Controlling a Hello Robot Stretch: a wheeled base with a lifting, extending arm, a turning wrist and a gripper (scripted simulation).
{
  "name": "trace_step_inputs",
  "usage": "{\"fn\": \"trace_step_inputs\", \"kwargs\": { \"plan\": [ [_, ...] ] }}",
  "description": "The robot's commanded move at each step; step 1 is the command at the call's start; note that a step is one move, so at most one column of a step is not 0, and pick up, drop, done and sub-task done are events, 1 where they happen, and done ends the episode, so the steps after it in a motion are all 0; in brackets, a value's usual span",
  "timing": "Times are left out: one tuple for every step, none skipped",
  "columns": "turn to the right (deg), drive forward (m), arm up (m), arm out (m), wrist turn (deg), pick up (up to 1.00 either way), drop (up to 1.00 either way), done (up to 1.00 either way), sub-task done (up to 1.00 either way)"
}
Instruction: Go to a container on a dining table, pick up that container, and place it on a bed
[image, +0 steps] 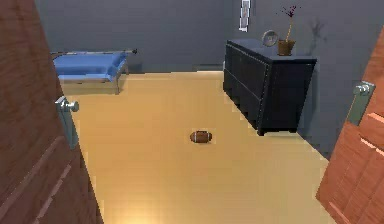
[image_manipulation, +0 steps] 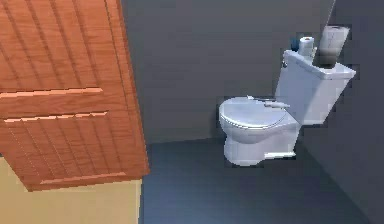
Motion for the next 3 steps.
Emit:
{"fn": "trace_step_inputs", "kwargs": {
  "plan": [
    [-12.0, 0.0, 0.0, 0.0, 0.0, 0.0, 0.0, 0.0, 0.0],
    [0.0, 1.0, 0.0, 0.0, 0.0, 0.0, 0.0, 0.0, 0.0],
    [-3.0, 0.0, 0.0, 0.0, 0.0, 0.0, 0.0, 0.0, 0.0]
  ]
}}
